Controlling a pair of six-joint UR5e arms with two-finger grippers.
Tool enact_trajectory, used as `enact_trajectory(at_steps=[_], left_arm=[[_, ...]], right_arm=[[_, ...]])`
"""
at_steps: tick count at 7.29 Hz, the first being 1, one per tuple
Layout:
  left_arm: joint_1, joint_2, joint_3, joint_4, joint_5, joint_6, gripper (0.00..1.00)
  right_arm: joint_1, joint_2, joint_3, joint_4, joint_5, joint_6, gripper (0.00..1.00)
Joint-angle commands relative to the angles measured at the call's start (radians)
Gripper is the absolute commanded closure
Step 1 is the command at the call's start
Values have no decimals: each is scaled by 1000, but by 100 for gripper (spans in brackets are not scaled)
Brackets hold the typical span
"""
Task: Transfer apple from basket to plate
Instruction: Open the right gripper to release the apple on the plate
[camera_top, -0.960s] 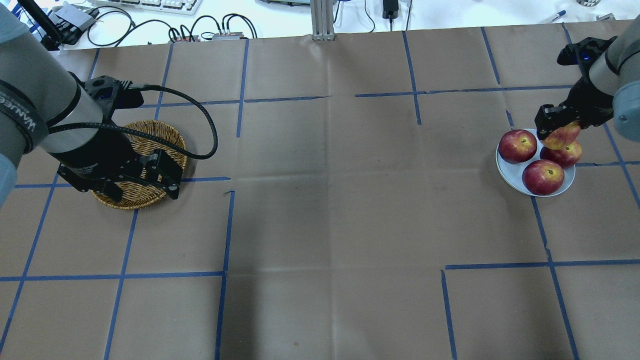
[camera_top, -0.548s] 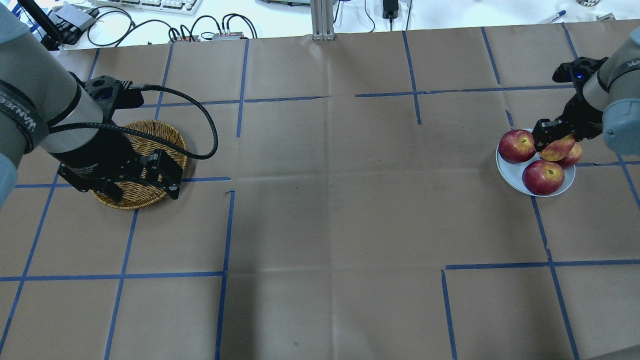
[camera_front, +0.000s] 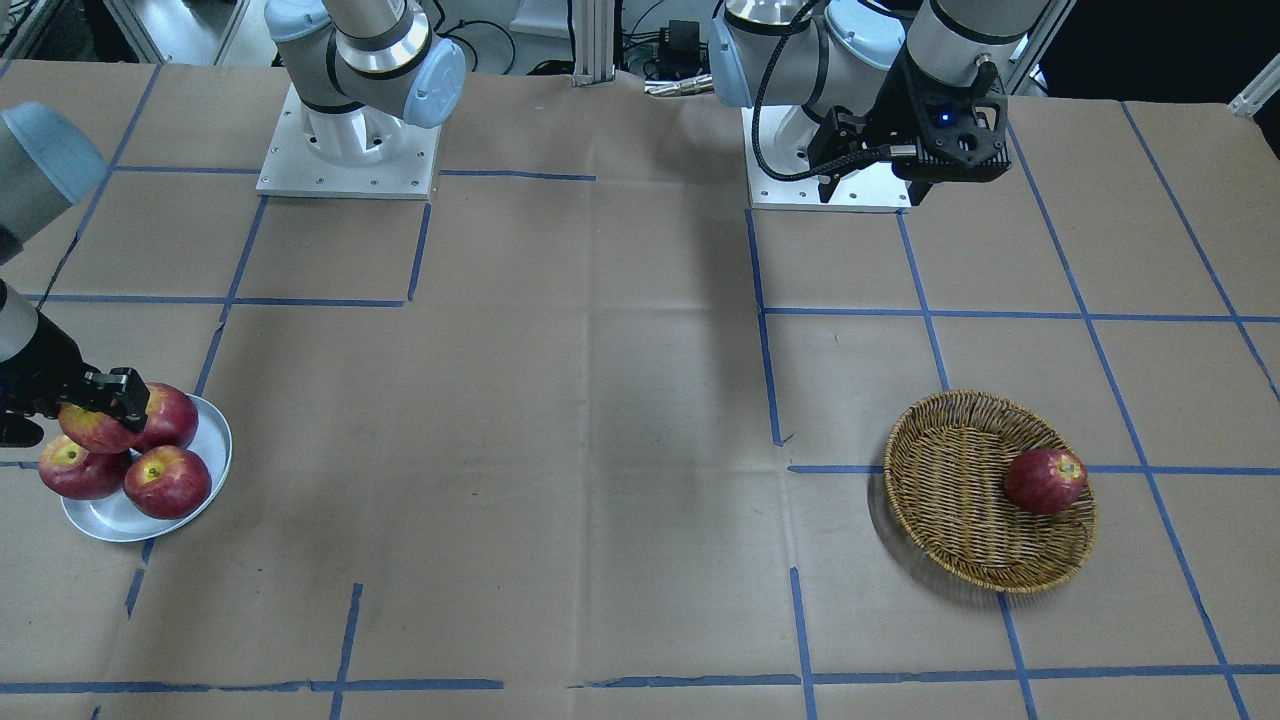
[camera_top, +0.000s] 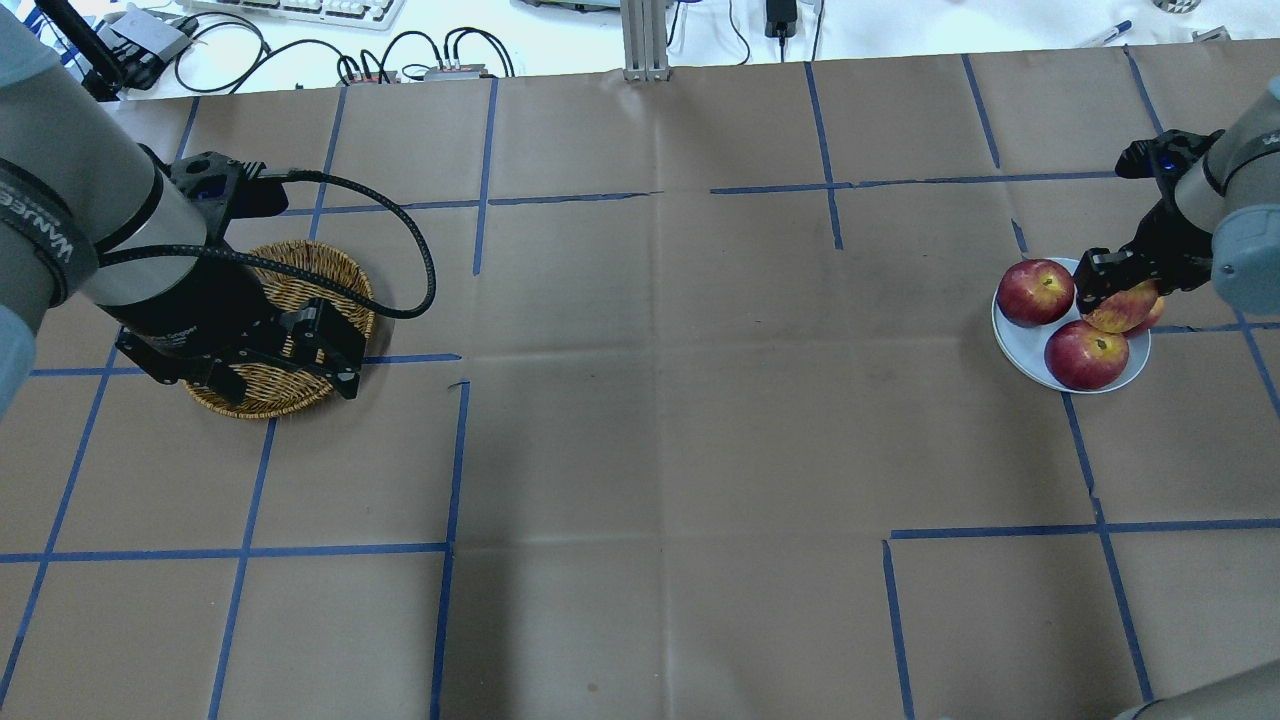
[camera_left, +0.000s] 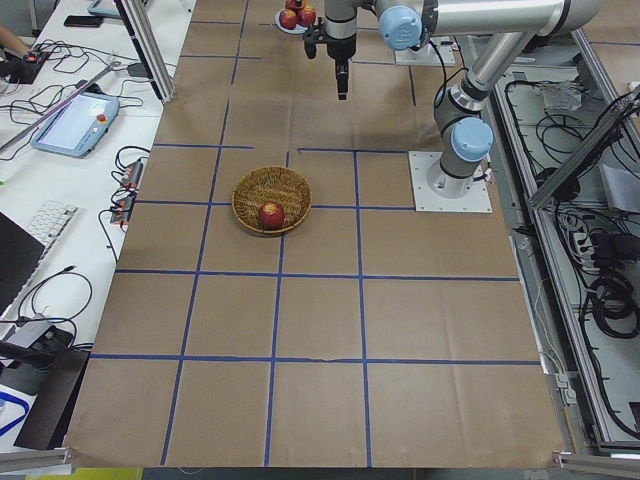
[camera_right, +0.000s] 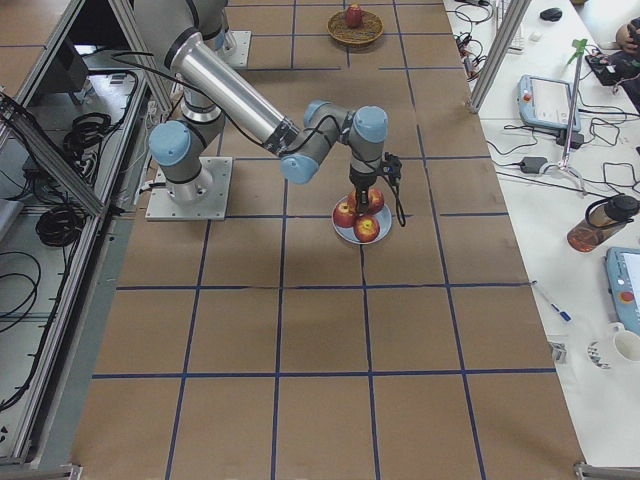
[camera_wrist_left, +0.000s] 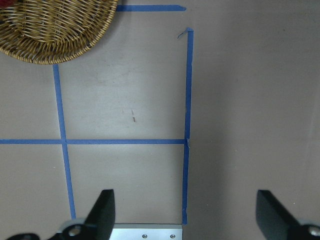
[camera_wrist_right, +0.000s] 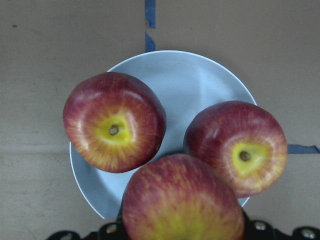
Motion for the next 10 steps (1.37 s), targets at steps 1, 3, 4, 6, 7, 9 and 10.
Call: enact_trajectory(at_steps=[1,3,4,6,7,9,10], left_arm=[[0,0,0,0,1,0,1],[0,0,0,0,-1,0,1],[0,0,0,0,-1,0,1],[0,0,0,0,-1,0,1],[0,-2,0,0,-1,-2,1],[0,-2,0,0,-1,0,1],[0,0,0,0,-1,-2,1]], right_arm=[[-1,7,0,-35,0,1,36],[-1,21,-8,-43,1,10,0],[1,6,-9,-43,3,14,0],[25,-23,-55,-17,15,26,0],[59,-76,-90,88,21,55,0],[151,-178,-133,276,21,168,0],[215,-230,-130,325,17,269,0]])
